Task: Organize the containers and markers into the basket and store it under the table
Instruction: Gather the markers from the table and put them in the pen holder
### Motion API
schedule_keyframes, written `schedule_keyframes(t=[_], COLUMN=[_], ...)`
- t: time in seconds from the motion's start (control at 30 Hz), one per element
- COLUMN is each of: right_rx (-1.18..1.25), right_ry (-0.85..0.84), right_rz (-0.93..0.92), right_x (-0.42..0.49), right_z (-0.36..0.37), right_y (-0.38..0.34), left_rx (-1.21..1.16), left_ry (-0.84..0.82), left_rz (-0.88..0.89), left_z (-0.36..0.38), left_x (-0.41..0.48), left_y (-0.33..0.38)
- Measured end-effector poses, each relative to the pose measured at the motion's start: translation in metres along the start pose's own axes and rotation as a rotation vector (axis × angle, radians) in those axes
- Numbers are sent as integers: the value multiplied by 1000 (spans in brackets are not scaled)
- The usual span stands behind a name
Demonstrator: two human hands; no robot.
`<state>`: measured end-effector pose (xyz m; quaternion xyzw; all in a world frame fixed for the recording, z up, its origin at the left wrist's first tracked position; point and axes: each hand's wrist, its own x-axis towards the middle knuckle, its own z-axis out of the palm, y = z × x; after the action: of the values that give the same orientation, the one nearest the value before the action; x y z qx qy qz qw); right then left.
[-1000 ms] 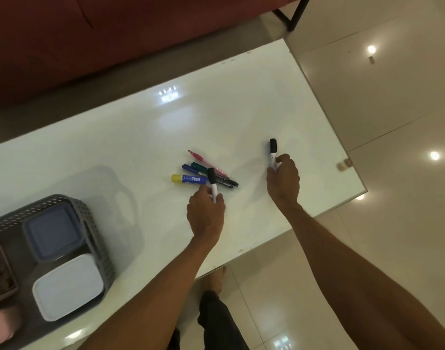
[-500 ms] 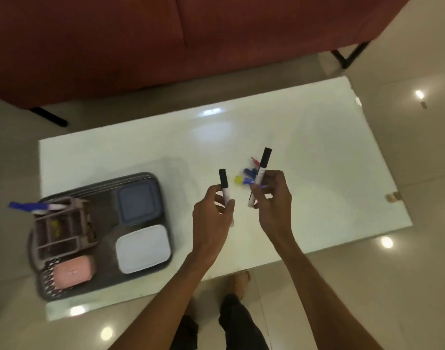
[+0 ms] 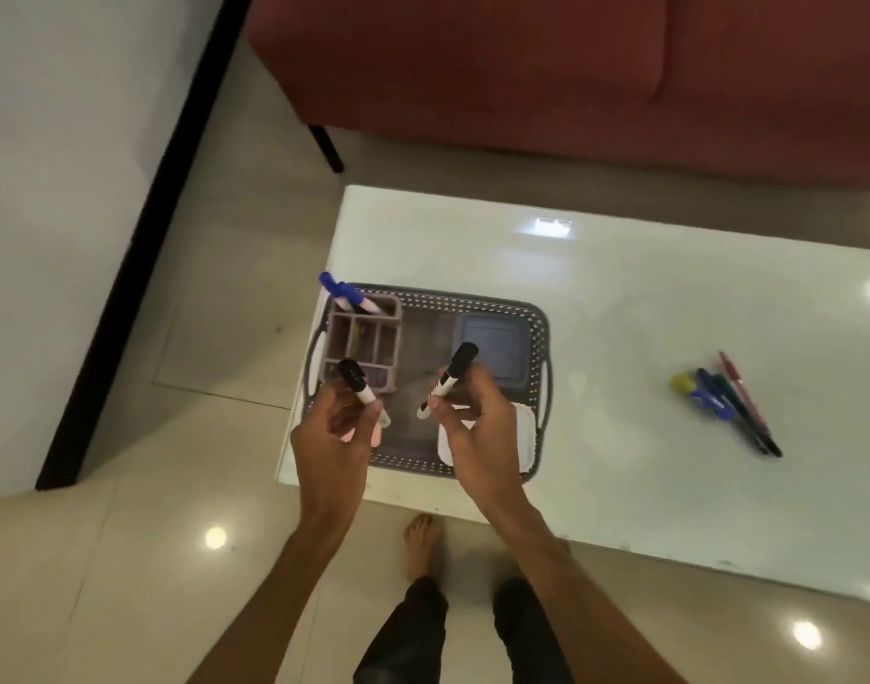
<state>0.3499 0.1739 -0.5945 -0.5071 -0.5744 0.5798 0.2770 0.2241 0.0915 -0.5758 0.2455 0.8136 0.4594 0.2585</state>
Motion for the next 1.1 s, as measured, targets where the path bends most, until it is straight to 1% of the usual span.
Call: schedule_keyframes(t=[0.17,0.37,0.53,0.67,0.83,1.0,1.1], right_rx=[-77,-281,-498,-609,-685,-662,-616], right_ry=[-21,-17,-20,-44,-73,-144,-159], right_rz=[-97,-153,-162,-147,-174,-137,-154], right_x=[13,29,31,34,37,38,33], right_z=[54,92,102,104,108,103,85], right_y=[-7,7,22,30,36,32,23], left_rx=[-58,-58,90,242,382,348,325], left_ry=[92,93,83,82,76,95,160], left_rz=[-4,-16,-17,-14,-28,-54,-55], left_z=[-30,-31,-23,-17,-14,-15,-19], left_x=[33,60,69,75,77,79,71], left_y=[-24,-43,-62,-73,-77,-74,-65])
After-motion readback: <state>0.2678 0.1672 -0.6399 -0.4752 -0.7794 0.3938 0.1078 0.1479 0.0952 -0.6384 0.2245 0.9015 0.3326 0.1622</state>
